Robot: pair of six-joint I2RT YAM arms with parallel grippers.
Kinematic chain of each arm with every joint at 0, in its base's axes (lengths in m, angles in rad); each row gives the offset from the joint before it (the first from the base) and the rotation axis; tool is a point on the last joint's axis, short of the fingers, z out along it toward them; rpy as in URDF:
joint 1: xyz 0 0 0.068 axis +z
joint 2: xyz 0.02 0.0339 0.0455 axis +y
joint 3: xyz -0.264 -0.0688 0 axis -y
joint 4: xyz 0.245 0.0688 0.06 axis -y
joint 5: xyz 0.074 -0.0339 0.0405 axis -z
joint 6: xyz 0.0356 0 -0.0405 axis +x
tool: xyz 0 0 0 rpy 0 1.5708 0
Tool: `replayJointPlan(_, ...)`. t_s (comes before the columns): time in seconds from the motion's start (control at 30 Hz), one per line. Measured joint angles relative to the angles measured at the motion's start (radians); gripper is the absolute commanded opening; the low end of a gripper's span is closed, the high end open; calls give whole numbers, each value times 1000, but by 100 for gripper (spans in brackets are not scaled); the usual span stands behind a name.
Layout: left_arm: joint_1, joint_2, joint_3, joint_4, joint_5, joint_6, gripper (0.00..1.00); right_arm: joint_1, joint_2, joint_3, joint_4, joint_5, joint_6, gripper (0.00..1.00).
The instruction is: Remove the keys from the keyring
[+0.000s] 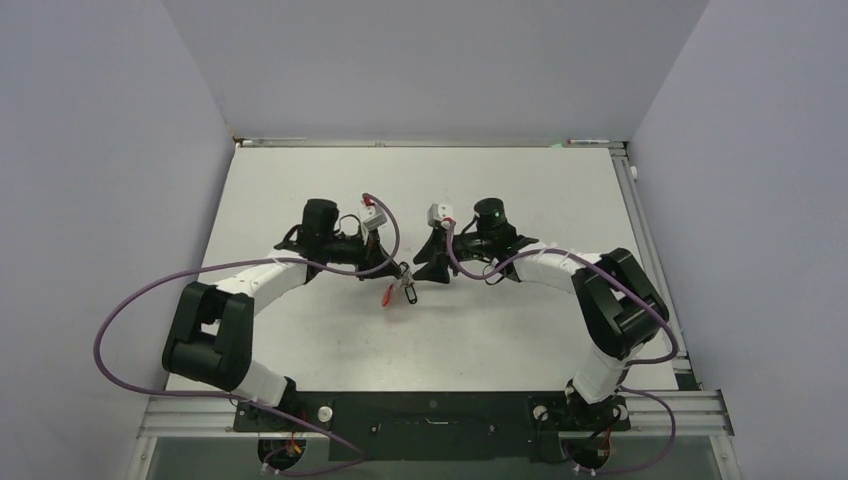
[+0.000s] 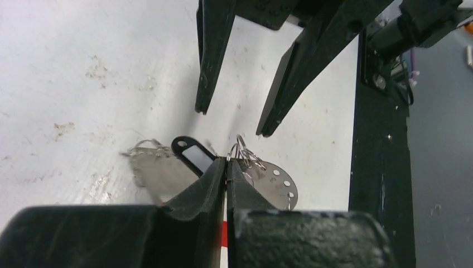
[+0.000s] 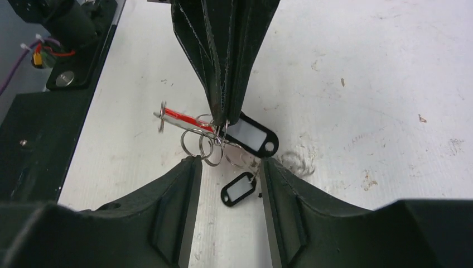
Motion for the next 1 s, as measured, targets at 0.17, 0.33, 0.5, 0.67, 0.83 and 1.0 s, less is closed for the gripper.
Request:
replayJointPlan(0.17,-46,-2,120,-460,-100,321,0,2,-35,55,-269,-2,-178,44)
replayJointPlan(0.33,-85,-18,150,-717,-200,511,0,2,-38,58,-372,-3,-220,41)
replayJointPlan(0.5,-117,-34,199,-842,-271,590,0,13,-38,38,-280,-2,-110,36)
replayJointPlan(0.67,-137,-36,242,-875,-305,613,0,48,-38,-49,-70,5,76,36)
replayJointPlan(0.83,-148,-36,251,-892,-314,620,0,86,-35,-77,48,7,181,35)
replayJointPlan(1.0,-153,-36,254,-896,-314,620,0,121,-20,-77,104,14,212,35)
